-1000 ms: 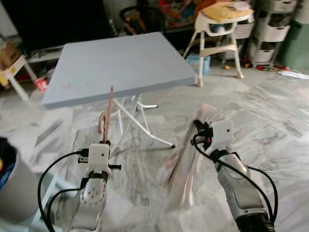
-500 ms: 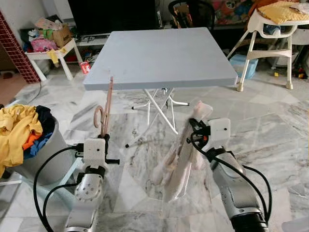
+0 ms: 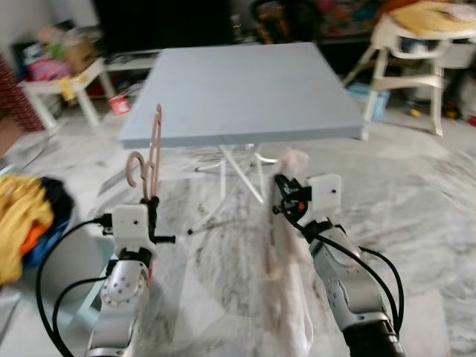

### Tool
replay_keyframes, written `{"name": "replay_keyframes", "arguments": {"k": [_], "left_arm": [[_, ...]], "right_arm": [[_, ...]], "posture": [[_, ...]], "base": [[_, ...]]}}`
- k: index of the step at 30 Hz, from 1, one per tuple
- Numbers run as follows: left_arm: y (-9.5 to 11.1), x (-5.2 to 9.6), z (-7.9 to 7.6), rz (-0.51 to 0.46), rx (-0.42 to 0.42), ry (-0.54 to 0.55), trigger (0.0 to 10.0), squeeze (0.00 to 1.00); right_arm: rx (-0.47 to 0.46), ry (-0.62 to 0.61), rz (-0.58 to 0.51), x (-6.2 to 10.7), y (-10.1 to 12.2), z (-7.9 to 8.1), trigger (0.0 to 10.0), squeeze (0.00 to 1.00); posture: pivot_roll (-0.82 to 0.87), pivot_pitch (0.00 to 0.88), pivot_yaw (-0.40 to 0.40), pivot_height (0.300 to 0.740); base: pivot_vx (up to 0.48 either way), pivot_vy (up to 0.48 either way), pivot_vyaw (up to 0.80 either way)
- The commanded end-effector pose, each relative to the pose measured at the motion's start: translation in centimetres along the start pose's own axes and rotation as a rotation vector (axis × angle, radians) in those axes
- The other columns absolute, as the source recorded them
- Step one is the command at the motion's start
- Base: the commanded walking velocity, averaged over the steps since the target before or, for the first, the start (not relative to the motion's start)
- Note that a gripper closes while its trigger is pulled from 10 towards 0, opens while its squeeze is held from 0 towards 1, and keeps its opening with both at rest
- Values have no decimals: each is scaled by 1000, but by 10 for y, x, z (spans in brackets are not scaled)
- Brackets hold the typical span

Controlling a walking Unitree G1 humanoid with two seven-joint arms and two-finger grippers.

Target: Hang hanger

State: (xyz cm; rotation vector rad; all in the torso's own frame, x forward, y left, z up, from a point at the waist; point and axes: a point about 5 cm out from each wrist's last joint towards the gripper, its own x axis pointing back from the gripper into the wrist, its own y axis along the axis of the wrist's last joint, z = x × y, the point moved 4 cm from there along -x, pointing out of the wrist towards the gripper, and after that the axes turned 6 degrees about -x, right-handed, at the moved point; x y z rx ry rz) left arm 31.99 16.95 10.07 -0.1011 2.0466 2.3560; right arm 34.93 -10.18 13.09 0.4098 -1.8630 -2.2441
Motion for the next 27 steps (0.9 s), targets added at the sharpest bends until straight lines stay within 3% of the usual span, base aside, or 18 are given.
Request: {"name": "replay_keyframes", "arguments": {"k": [1,8,16,27], "left_arm": [[6,-1,-8,-12,21,-26,10000,0],[13,-3,-7,-31,30,-26,10000,0],[24,-4,-9,-62,22,-6,10000,0],[22,-4,-9,-53,21,-8,10000,0]], "right_arm": [[0,-19,-18,1,6,-7,10000,0],[7,-21,-41,-1,12,-7,10000,0],[49,25,-55,-1,17,-1,10000,0],[36,22,-58,-2,16,0,10000,0]], "posture": [[-14,0,42,740],[-14,0,40,740],[-12,0,32,740],[-7,0,35,740]], "base": [[394,274,-594],[391,277,-771],[392,277,0],[383,288,695]]}}
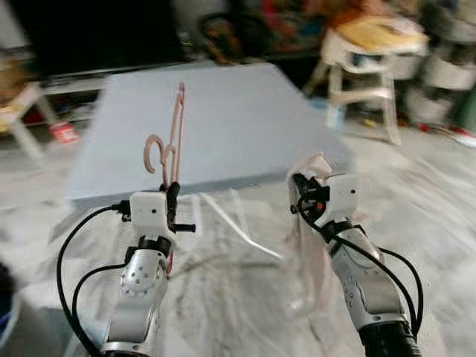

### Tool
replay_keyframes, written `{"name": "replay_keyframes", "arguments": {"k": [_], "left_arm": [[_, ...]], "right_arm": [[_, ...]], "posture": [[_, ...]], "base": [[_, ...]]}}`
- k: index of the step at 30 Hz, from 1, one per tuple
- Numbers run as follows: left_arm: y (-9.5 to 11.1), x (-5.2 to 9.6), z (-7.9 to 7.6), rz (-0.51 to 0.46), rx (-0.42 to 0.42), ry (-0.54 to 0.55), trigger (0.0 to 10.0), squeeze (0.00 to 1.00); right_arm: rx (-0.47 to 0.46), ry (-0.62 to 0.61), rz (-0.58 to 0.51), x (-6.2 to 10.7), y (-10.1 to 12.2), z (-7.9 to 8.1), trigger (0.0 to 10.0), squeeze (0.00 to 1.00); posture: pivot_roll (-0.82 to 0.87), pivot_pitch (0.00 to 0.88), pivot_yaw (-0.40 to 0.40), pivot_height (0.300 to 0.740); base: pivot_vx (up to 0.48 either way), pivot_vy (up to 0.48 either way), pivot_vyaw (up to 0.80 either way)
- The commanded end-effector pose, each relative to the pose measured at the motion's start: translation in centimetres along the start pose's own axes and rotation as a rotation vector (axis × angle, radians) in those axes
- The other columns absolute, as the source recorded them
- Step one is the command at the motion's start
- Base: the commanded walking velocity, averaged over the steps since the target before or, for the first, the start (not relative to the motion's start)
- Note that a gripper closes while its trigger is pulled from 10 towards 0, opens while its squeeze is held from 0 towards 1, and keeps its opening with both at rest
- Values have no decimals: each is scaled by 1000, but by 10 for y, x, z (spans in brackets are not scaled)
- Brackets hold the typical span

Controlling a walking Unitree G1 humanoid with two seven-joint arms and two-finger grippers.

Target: Hang hanger

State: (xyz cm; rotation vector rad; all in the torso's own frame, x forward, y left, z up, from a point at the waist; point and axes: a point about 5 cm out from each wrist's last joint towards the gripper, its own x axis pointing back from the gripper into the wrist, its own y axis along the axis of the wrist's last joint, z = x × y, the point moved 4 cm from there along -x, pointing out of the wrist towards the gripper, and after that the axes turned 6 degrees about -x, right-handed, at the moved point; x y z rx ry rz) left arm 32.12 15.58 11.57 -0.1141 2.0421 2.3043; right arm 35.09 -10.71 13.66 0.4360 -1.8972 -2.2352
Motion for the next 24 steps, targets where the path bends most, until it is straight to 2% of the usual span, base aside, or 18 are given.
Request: {"name": "replay_keyframes", "arguments": {"k": [1,5,8,15,21,24], "left_arm": [[6,-2,3,-16,0,11,10000,0],[6,-2,3,-15,-1,11,10000,0],[8,-4,0,-20,5,-3,10000,0],[8,-6,0,-18,9,-5,10000,0],[6,-5,-2,-11,17,-13,10000,0],[6,-4,-2,-7,12,-11,10000,0]], "right_arm": [[10,21,-37,-2,9,4,10000,0],[9,21,-38,-2,9,4,10000,0],[2,-9,-36,-4,9,-1,10000,0],[-3,-38,-39,-7,12,-8,10000,0],[-11,-45,-43,-8,12,-8,10000,0],[-7,-42,-47,-8,12,-7,10000,0]], "posture": [[-7,0,35,740],[-7,0,35,740],[-9,0,36,740],[-6,0,34,740],[-2,0,32,740],[-1,0,30,740]], "base": [[382,289,563],[382,289,563],[382,291,0],[404,257,-753],[381,0,-800],[270,0,0]]}}
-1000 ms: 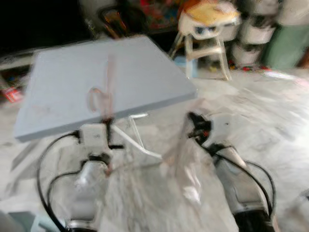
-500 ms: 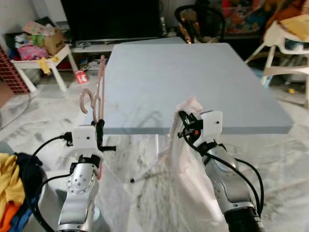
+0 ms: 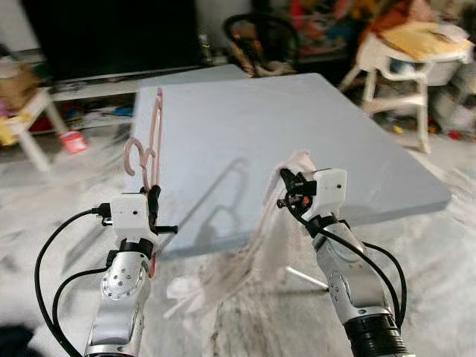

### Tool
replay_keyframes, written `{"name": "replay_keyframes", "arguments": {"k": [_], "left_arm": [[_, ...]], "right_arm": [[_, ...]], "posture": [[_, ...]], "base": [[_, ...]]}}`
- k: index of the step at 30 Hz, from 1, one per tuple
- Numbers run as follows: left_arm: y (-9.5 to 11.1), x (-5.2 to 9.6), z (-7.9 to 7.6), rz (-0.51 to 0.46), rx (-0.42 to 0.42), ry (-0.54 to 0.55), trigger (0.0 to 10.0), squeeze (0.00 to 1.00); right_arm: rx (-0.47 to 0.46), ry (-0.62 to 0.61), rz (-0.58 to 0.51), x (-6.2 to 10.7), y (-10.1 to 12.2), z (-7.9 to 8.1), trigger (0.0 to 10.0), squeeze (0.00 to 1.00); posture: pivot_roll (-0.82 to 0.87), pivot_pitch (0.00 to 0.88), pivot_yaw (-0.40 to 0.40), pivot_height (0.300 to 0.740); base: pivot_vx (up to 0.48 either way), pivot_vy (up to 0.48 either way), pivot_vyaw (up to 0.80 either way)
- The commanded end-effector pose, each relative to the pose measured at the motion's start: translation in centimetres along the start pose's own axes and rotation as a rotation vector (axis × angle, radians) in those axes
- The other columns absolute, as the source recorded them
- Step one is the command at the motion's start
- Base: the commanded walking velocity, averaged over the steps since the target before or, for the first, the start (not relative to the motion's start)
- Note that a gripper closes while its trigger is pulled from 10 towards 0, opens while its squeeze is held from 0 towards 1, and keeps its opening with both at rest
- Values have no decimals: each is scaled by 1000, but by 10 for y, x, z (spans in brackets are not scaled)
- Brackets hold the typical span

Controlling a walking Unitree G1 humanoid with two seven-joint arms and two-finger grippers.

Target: Hang hanger

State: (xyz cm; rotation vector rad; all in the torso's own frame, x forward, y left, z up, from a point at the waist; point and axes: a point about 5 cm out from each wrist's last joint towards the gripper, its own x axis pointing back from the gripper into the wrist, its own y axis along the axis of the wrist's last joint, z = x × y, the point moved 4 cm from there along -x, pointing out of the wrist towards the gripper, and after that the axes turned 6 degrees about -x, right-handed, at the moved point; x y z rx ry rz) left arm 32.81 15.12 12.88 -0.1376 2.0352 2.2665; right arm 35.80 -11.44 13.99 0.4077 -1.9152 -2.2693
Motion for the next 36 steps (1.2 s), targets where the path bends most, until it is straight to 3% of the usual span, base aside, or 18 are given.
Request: {"name": "replay_keyframes", "arguments": {"k": [1,14,18,21,22,25,26,27,28,33,34,35,36], "left_arm": [[-7,5,1,27,5,1,10000,0],[-3,11,4,15,-20,27,10000,0],[-5,21,3,21,-45,16,10000,0],[-6,33,3,25,-69,-1,10000,0],[-7,38,3,29,-76,-3,10000,0],[-7,41,3,33,-74,1,10000,0],[-8,47,4,41,-81,11,10000,0],[-8,47,4,41,-81,11,10000,0],[-12,55,7,60,-76,32,10000,0],[-15,65,7,81,-69,46,10000,0],[-16,70,7,89,-68,50,10000,0],[-16,76,6,101,-67,57,10000,0],[-16,76,6,101,-67,57,10000,0]], "right_arm": [[-6,-2,-35,-3,8,2,10000,0],[-2,-1,-60,-11,21,0,10000,0],[12,14,-67,-16,28,-2,10000,0],[31,62,-57,-25,34,1,10000,0],[57,105,-58,-36,41,5,10000,0],[69,132,-57,-45,47,7,10000,0],[103,185,-50,-62,56,15,10000,0],[103,185,-50,-62,56,15,10000,0],[125,239,-43,-81,70,29,10000,0],[148,267,-54,-98,89,42,10000,0],[150,276,-61,-106,99,50,10000,0],[155,310,-60,-116,112,68,10000,0],[155,310,-60,-116,112,68,10000,0]], "posture": [[-1,0,30,740],[27,0,0,740],[50,0,-20,740],[77,0,-46,740],[91,0,-63,740],[106,0,-86,740],[118,0,-105,740],[118,0,-105,740],[126,0,-118,740],[163,2,-152,740],[174,10,-160,740],[197,20,-169,740],[197,20,-169,740]], "base": [[247,0,0],[19,0,0],[0,0,0],[0,0,0],[0,0,0],[0,0,0],[0,0,0],[0,0,0],[0,0,0],[0,0,0],[0,0,0],[0,0,0],[0,0,0]]}}
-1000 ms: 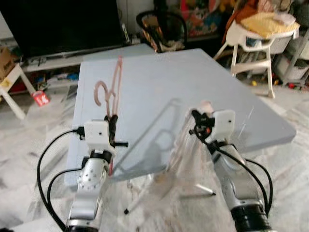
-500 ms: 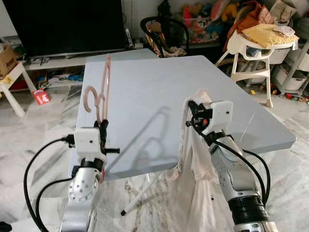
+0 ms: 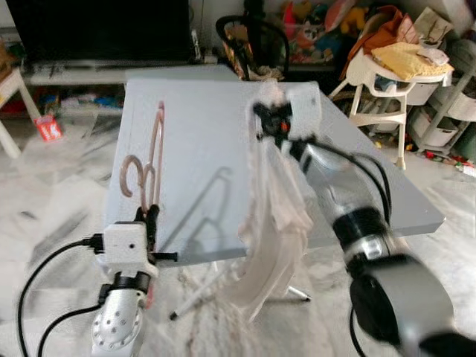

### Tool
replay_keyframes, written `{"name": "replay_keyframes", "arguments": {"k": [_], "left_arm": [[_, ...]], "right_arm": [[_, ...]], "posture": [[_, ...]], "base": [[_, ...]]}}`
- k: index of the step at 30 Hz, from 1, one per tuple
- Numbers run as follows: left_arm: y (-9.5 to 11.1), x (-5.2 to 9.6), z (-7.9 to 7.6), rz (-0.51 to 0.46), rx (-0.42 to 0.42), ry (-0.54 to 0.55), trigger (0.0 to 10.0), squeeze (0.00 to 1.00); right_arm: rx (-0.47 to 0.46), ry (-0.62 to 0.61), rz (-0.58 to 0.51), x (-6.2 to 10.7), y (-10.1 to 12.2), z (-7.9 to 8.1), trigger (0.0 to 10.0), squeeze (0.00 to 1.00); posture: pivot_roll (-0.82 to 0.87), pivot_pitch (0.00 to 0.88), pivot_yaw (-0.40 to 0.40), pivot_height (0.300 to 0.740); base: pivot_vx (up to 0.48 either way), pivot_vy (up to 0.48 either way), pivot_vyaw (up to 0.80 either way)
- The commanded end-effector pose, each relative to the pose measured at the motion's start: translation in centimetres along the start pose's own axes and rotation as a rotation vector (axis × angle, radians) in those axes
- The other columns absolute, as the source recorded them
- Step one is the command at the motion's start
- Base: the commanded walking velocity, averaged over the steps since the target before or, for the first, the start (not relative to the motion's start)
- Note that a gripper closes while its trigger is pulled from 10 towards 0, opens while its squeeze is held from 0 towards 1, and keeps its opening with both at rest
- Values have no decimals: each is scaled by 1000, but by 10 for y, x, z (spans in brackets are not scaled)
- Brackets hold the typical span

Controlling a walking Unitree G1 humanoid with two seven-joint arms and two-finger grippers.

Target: Hang hanger

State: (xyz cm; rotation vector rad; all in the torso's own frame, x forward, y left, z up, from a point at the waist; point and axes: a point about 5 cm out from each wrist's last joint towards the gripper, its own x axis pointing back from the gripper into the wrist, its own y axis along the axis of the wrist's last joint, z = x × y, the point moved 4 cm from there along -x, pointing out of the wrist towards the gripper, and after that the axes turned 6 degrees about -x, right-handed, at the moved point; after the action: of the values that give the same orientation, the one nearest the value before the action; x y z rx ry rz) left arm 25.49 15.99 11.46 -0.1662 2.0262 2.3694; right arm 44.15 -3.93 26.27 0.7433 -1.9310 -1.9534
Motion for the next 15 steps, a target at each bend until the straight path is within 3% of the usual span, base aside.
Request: {"name": "replay_keyframes", "arguments": {"k": [1,5,6,8,9,11,12,15], "left_arm": [[-11,3,-1,60,-17,1,10000,0],[-8,9,3,68,-24,24,10000,0],[-8,9,3,68,-24,24,10000,0],[-7,13,4,72,-28,30,10000,0],[-7,16,5,77,-32,35,10000,0],[-7,17,5,78,-34,36,10000,0],[-6,20,6,82,-34,42,10000,0],[-6,22,7,87,-37,48,10000,0]], "right_arm": [[17,23,-35,-7,15,6,10000,0],[151,26,-97,-28,57,32,10000,0],[151,26,-97,-28,57,32,10000,0],[203,-17,-167,-33,84,34,10000,0],[229,-75,-242,-33,110,32,10000,0],[227,-95,-266,-32,118,30,10000,0],[278,-166,-336,-28,140,21,10000,0],[275,-215,-358,-23,142,9,10000,0]], "posture": [[197,20,-169,740],[251,45,-181,740],[251,45,-181,740],[262,49,-187,740],[274,57,-189,740],[274,57,-189,740],[283,60,-191,740],[285,62,-186,740]], "base": [[0,0,0],[0,0,0],[0,0,0],[0,0,0],[0,0,0],[0,0,0],[0,0,0],[0,0,0]]}}
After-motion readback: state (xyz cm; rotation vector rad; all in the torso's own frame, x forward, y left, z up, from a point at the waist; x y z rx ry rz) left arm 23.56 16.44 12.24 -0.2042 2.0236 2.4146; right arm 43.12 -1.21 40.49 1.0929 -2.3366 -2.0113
